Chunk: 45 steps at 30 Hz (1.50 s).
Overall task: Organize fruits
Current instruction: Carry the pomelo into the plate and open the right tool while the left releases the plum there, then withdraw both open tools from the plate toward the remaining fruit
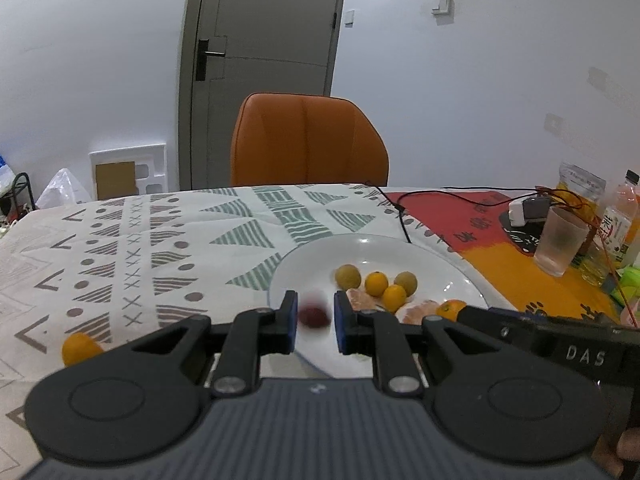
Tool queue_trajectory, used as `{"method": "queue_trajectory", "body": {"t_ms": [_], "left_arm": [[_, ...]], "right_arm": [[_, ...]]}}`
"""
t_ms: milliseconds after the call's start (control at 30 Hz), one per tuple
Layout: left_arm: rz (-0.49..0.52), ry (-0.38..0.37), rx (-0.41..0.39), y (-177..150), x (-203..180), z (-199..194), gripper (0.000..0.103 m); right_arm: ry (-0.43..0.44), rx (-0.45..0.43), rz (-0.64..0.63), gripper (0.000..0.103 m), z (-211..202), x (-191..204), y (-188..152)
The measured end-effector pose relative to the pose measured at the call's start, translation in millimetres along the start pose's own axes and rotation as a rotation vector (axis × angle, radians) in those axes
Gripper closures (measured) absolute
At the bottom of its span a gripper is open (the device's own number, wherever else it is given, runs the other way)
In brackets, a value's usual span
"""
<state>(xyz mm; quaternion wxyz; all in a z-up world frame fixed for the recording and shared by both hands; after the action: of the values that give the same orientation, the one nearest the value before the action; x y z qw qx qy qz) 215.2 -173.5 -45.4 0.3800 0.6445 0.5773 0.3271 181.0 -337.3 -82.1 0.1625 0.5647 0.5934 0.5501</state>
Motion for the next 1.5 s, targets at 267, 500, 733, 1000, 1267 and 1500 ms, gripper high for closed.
{"method": "queue_trajectory", "body": {"t_ms": [267, 500, 733, 1000, 1267, 1500], "left_arm": [[-0.008, 0.041, 0.007, -0.3, 11.3, -4.3, 0.081], [-0.047, 0.089, 0.000, -2.5, 43.3, -13.9, 0.052], [-0.083, 0.160, 0.004, -6.9, 76.9, -23.7, 0.022], [-0.103, 0.234, 0.003, -14.3, 106.4, -32.2, 0.015], [-0.127, 0.272, 0.006, -21.2, 130.2, -38.0, 0.014], [-0.152, 0.301, 0.007, -26.1, 151.9, -44.5, 0.014]], "right_arm": [[0.025, 0.008, 0.007, 0.054, 2.5, 4.3, -3.1], [0.043, 0.019, -0.001, 0.046, 11.0, 19.0, -6.5], [0.050, 0.021, -0.017, 0.031, 20.0, 33.3, -9.8], [0.071, 0.001, -0.056, 0.003, 24.2, 52.2, -8.7], [0.090, 0.014, -0.085, 0.000, 31.5, 69.0, -12.0], [0.120, 0.034, -0.107, 0.000, 40.4, 86.3, -17.0]]}}
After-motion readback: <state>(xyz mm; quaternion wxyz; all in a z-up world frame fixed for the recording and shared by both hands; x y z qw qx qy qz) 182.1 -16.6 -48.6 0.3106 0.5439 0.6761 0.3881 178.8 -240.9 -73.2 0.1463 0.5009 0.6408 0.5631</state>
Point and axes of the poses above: each gripper's, at about its wrist camera, not at the fingertips, and z roughly the way its jaws point, x to its left, y to its top, the point moved 8 cm from there along z, roughly the way its jaws point, and after that the axes turned 11 degrees about y, right-handed, at the moved point
